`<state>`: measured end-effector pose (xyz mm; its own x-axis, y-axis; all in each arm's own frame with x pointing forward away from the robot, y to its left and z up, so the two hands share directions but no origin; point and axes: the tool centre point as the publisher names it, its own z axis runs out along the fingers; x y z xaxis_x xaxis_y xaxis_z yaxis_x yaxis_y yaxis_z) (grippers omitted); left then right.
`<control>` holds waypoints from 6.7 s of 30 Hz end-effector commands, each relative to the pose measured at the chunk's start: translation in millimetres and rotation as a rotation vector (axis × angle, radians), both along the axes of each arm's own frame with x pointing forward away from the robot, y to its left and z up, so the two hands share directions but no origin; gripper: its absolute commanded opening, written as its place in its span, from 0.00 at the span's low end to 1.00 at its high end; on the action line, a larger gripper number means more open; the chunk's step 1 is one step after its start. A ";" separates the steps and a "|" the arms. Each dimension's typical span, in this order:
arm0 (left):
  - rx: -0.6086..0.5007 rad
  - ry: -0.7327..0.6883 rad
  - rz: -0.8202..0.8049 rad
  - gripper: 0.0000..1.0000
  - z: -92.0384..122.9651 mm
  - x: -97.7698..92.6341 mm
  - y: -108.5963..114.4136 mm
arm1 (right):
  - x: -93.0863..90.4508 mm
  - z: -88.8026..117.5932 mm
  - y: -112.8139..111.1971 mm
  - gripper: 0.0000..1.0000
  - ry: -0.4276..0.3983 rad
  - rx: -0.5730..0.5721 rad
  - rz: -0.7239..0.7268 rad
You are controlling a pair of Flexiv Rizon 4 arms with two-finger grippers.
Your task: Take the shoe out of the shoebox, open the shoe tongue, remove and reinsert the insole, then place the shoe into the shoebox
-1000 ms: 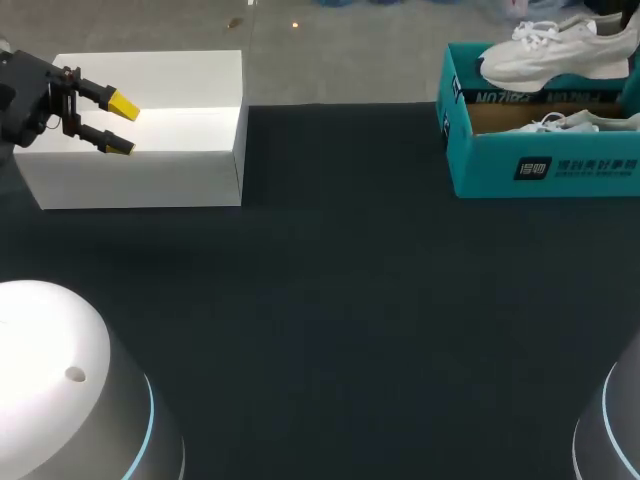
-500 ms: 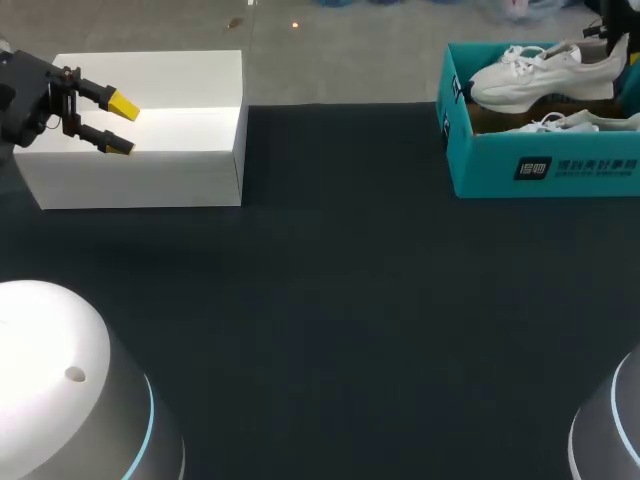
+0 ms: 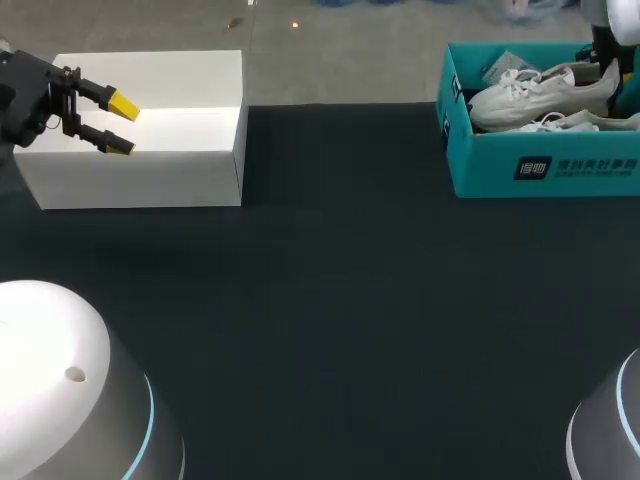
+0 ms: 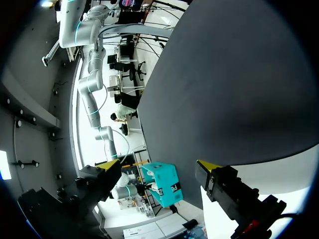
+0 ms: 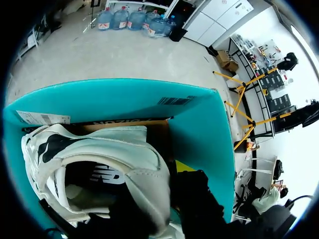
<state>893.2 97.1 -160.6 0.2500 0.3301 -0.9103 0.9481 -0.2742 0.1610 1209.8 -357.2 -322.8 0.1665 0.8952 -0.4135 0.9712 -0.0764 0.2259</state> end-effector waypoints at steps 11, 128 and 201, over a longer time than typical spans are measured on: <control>0.003 -0.001 -0.001 1.00 0.4 -0.4 0.5 | 22.5 -60.2 -7.2 0.00 0.149 -0.026 -0.085; -0.394 1.078 1.747 1.00 34.7 115.4 52.0 | -226.9 117.2 44.1 1.00 0.039 0.210 0.121; -0.169 3.451 2.972 1.00 16.4 173.1 73.2 | -307.3 115.2 52.3 1.00 0.143 0.416 0.059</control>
<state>1060.4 173.1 -138.7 0.3107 -0.9157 0.2550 -0.8993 -0.3700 -0.2330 903.3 -305.6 -206.9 0.0718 0.9971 -0.0245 0.9969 -0.0709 0.0354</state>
